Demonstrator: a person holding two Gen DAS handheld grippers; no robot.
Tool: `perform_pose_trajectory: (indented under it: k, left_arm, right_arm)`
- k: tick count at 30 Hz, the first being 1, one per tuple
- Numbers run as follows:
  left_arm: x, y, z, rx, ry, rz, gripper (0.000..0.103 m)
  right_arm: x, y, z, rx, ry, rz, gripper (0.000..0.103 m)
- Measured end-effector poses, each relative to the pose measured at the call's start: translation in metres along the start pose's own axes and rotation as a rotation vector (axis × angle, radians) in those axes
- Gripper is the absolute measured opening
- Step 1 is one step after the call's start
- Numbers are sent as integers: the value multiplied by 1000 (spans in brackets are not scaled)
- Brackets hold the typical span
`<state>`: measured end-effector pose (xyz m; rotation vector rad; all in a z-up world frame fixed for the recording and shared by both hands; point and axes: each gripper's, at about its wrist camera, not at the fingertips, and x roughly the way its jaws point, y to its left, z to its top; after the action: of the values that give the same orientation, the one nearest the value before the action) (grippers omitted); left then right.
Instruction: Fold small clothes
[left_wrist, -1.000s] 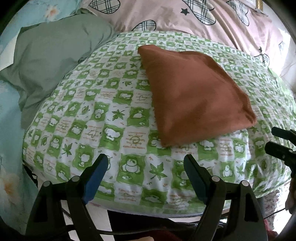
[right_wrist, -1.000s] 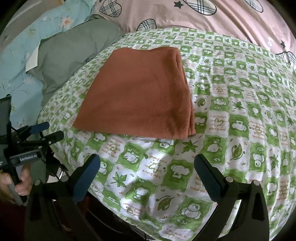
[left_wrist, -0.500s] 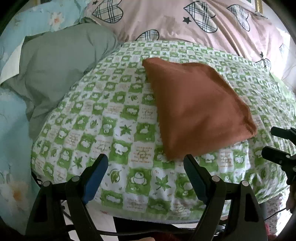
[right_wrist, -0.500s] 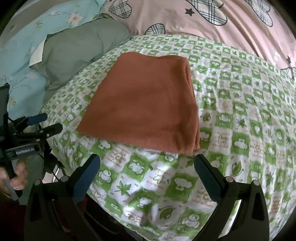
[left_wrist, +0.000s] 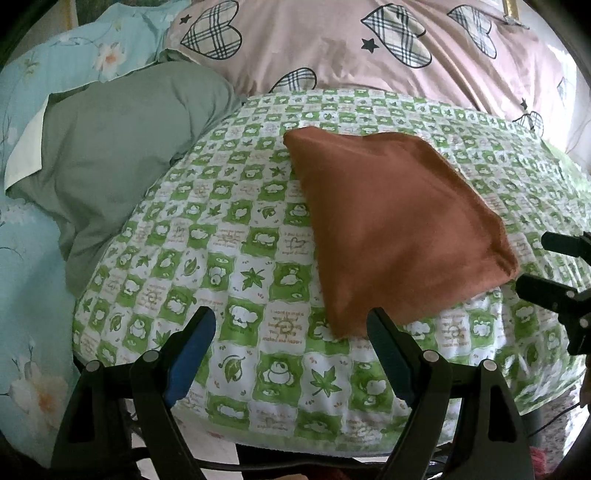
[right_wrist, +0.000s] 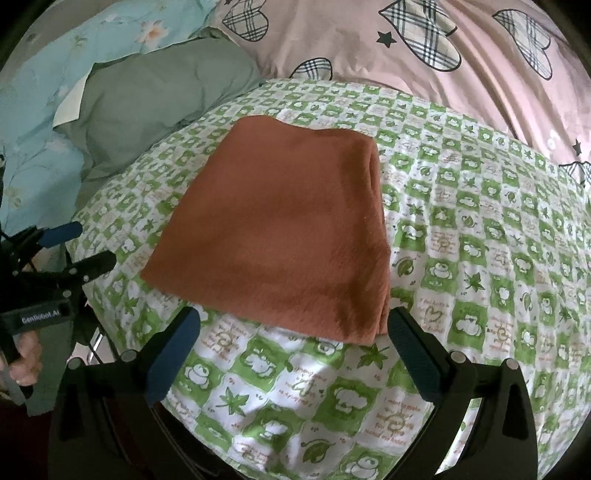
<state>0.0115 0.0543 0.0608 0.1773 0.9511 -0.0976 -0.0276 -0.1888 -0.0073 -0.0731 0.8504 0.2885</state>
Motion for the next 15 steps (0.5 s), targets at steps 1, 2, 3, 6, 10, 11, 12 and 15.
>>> perform_pose_trajectory:
  k: [1,2,3,6,10,11,12,15]
  left_arm:
    - [0,0,0,0,0,0,84]
    - [1,0,0,0,1,1,84]
    - [1,0,0,0,1,2,84]
    - [3,-1,1,3,4,6,84]
    - [3,0,3,3,-2,2,84]
    - [3,0,3,4,-3,0,84]
    - [3,0,3,4,-4,-1,84]
    - [2,0,2,0,-7,-2,84]
  right_arm:
    - [0,-1,1,2,0,0,101]
    - [1,-1,2,1,-2,0,101]
    - [1,0,2,-1,-4,0,101]
    - [1,0,4,-9,-5,0,101]
    - [-1,1,5,-22,-9,-2,101]
    - [-2,1,5,-24,-9,-3,101]
    - [-2,2,4,-26,-8,-5,101]
    - [-2,2,2,-27,-3,-10,101]
